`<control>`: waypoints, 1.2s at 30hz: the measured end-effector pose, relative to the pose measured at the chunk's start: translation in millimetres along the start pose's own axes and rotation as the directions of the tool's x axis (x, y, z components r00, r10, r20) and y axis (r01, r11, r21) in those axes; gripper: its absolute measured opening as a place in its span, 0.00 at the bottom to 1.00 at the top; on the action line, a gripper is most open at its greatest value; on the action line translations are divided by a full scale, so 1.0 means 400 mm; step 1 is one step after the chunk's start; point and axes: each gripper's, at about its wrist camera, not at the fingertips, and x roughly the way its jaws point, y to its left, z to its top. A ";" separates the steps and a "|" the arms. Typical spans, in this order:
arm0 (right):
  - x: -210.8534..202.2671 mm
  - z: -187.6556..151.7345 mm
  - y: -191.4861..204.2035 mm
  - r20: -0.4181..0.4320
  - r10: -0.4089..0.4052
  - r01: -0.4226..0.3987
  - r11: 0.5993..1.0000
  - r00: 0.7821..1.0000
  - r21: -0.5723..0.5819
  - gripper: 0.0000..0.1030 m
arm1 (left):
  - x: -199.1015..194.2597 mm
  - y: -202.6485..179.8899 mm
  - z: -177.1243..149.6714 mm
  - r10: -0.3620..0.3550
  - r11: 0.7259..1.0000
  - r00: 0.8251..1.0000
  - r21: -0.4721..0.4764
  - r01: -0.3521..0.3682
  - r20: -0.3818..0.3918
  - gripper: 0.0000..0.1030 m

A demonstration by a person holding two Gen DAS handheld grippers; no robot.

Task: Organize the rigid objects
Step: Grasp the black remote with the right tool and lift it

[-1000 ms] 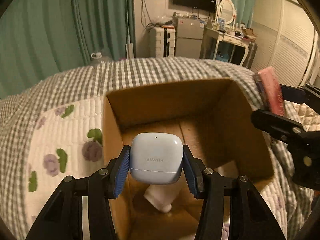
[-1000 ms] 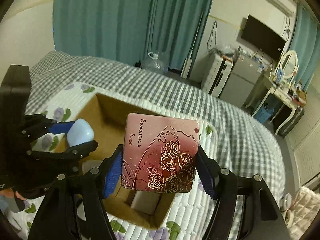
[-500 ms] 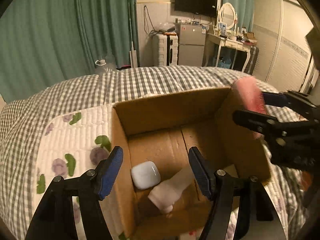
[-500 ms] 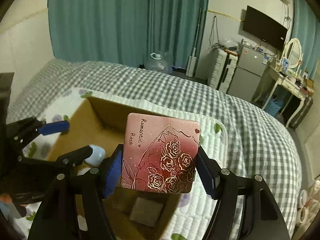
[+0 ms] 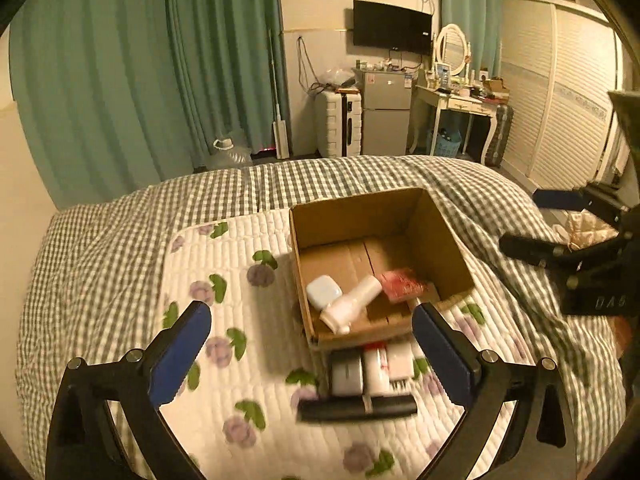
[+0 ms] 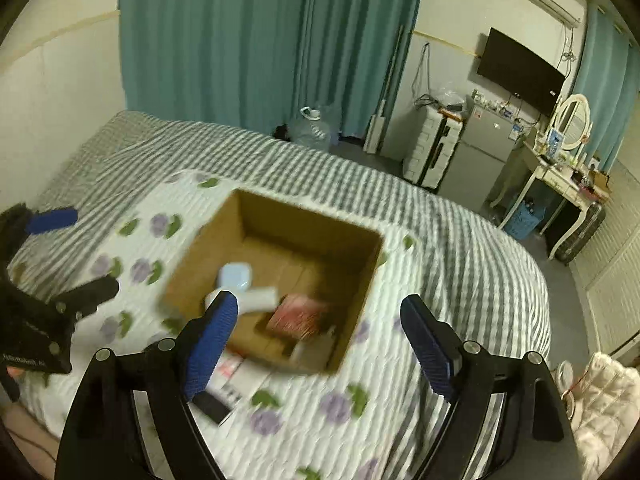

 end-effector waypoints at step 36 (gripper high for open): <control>0.404 -0.371 0.456 -0.226 0.083 -0.156 0.932 0.971 -0.327 0.38 | 0.220 0.163 -0.400 0.053 0.974 0.975 -0.205 -0.099 -0.217 1.00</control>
